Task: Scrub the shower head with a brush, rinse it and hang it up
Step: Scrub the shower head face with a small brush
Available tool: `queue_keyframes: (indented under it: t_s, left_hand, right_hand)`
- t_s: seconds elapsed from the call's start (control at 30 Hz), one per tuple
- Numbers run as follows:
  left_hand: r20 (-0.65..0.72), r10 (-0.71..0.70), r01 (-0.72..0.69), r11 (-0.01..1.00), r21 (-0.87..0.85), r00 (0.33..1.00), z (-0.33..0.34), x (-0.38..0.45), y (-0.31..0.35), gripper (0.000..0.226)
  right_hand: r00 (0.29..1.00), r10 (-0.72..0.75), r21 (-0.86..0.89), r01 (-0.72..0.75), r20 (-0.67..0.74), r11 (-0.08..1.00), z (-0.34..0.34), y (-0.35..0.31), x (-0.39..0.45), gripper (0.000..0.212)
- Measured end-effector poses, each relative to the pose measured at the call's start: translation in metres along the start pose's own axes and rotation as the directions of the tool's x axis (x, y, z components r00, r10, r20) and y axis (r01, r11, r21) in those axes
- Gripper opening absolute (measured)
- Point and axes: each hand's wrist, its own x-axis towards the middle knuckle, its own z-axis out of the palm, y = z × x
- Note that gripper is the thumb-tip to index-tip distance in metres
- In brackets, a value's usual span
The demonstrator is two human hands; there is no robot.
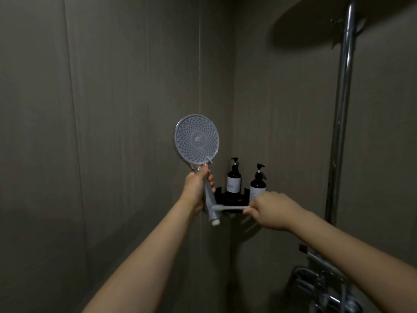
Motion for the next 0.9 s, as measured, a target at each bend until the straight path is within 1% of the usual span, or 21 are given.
queue_keyframes:
  t_s: [0.03, 0.07, 0.17, 0.2, 0.23, 0.3, 0.37, 0.43, 0.5, 0.53, 0.57, 0.63, 0.67, 0.7, 0.8, 0.83, 0.87, 0.9]
  left_hand:
    - [-0.007, 0.005, -0.005, 1.0, 0.007, 1.0, -0.003, 0.0, 0.001, 0.028]
    - [-0.021, 0.009, -0.009, 1.0, 0.008, 1.0, -0.005, 0.001, 0.002, 0.028]
    - [-0.052, 0.002, -0.002, 1.0, 0.0, 0.999, -0.005, 0.002, 0.001, 0.029]
    - [-0.053, -0.003, 0.002, 1.0, -0.006, 0.999, -0.003, 0.002, 0.0, 0.029]
    - [-0.054, -0.003, 0.003, 1.0, -0.003, 0.999, -0.001, 0.002, 0.0, 0.03]
    - [-0.06, 0.003, -0.002, 1.0, 0.019, 0.998, -0.002, 0.004, 0.003, 0.03]
    - [-0.065, -0.007, 0.007, 1.0, 0.009, 0.998, -0.006, 0.006, 0.006, 0.03]
    - [-0.065, -0.024, 0.023, 1.0, -0.013, 0.998, -0.009, 0.008, 0.005, 0.03]
    - [-0.063, -0.03, 0.028, 0.999, -0.036, 0.998, -0.007, 0.007, 0.001, 0.029]
    - [-0.064, -0.035, 0.032, 0.998, -0.052, 0.997, -0.005, 0.006, 0.0, 0.03]
    - [-0.066, -0.037, 0.033, 0.997, -0.068, 0.997, -0.004, 0.006, -0.001, 0.03]
    - [-0.074, -0.034, 0.027, 0.995, -0.095, 0.997, -0.007, 0.008, 0.002, 0.031]
    - [-0.077, -0.039, 0.031, 0.994, -0.101, 0.996, -0.01, 0.01, 0.003, 0.031]
    - [-0.084, -0.047, 0.039, 0.994, -0.1, 0.995, -0.013, 0.012, 0.002, 0.03]
    - [-0.09, -0.071, 0.059, 0.99, -0.127, 0.993, -0.015, 0.013, -0.005, 0.032]
    - [-0.083, -0.085, 0.073, 0.988, -0.135, 0.993, -0.015, 0.013, -0.008, 0.033]
    - [-0.076, -0.096, 0.085, 0.987, -0.133, 0.993, -0.014, 0.012, -0.011, 0.033]
    - [-0.071, -0.101, 0.091, 0.988, -0.127, 0.992, -0.015, 0.012, -0.013, 0.033]
  right_hand:
    - [1.0, 0.026, -0.015, -0.026, -0.003, 1.0, -0.002, 0.007, -0.001, 0.041]
    - [1.0, 0.013, -0.029, -0.013, -0.006, 0.999, -0.002, 0.011, -0.002, 0.041]
    - [0.991, -0.135, -0.026, 0.135, -0.007, 0.991, 0.002, -0.005, -0.003, 0.04]
    - [0.988, -0.156, -0.037, 0.156, 0.009, 0.987, 0.005, -0.01, -0.002, 0.04]
    - [0.991, -0.13, -0.037, 0.13, 0.013, 0.991, 0.007, -0.008, 0.0, 0.041]
    - [1.0, -0.027, -0.019, 0.027, 0.015, 0.999, 0.006, 0.007, 0.0, 0.041]
    - [1.0, 0.004, -0.014, -0.004, 0.023, 1.0, 0.008, 0.019, -0.003, 0.039]
    - [0.998, -0.058, 0.004, 0.058, 0.015, 0.998, 0.011, 0.013, -0.005, 0.036]
    - [0.989, -0.15, -0.019, 0.15, -0.016, 0.989, 0.017, -0.001, -0.004, 0.039]
    - [0.99, -0.137, -0.048, 0.136, -0.035, 0.99, 0.018, 0.0, -0.001, 0.04]
    - [0.995, -0.086, -0.079, 0.082, -0.048, 0.994, 0.018, 0.005, 0.0, 0.041]
    - [0.998, 0.027, -0.076, -0.031, -0.048, 0.997, 0.014, 0.02, -0.001, 0.041]
    - [0.998, 0.053, -0.063, -0.056, -0.046, 0.996, 0.012, 0.026, -0.002, 0.041]
    - [0.998, 0.04, -0.054, -0.043, -0.04, 0.998, 0.012, 0.028, -0.004, 0.041]
    - [0.988, -0.149, -0.087, 0.144, -0.05, 0.986, 0.014, 0.007, -0.004, 0.041]
    - [0.985, -0.162, -0.096, 0.156, -0.055, 0.983, 0.016, 0.003, -0.001, 0.042]
    - [0.993, -0.106, -0.087, 0.101, -0.058, 0.991, 0.016, 0.006, 0.003, 0.042]
    - [0.999, -0.007, -0.05, 0.005, -0.049, 0.999, 0.013, 0.013, 0.006, 0.041]
